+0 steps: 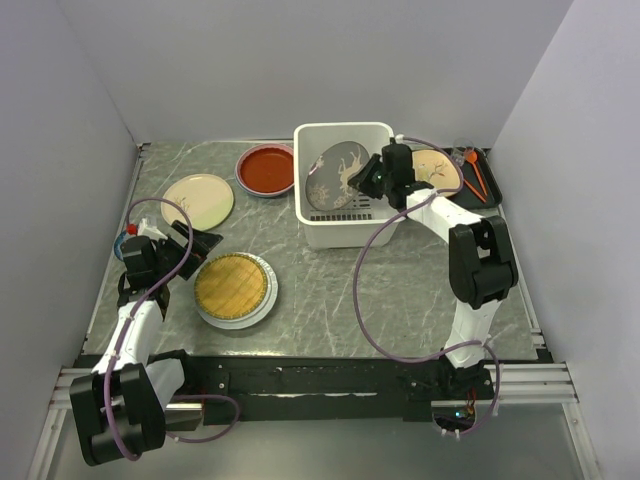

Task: Place the plates into the plastic bin on the countertop
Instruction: Place the plate in the plastic bin.

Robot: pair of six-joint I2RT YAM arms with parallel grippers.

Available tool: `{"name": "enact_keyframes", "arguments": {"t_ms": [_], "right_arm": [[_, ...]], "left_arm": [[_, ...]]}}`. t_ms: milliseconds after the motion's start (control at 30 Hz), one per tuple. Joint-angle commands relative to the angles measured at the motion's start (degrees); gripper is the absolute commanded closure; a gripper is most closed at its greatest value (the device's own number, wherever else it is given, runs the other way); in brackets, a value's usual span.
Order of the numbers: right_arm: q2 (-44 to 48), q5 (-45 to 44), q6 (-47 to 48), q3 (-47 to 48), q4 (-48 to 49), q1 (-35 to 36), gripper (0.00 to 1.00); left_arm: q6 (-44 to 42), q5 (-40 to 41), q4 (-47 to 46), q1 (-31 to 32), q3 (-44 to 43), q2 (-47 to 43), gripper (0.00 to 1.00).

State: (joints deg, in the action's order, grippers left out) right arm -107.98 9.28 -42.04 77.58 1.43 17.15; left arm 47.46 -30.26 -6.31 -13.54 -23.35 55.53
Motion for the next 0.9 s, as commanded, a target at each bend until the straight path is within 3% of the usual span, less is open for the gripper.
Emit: {"name": "enact_keyframes", "arguments": {"t_ms": [0,267,500,867], "right_arm": [[1.3,1.8,0.6,2.7,5.6,0.8,1.00],[-0.6,2.9,2.7,4.4,1.0,1.4,0.94],[-2.6,2.3,6.3,6.5,-5.2,1.7,0.72],[-3.6,0.9,8.1,7.7,-8.9,1.7,0.52]], "left_arm": [[-0.6,-1.7,-3.1,0.1,0.7,0.4,0.01],[-0.6,-1.4,-2.9,0.1,0.8,-0.1,0.01],[-1.0,-0.7,-2.0,0.1,0.2,-0.5,0.01],[-0.9,-0.5,-2.1,0.1,0.5,-0.2,0.01]]}}
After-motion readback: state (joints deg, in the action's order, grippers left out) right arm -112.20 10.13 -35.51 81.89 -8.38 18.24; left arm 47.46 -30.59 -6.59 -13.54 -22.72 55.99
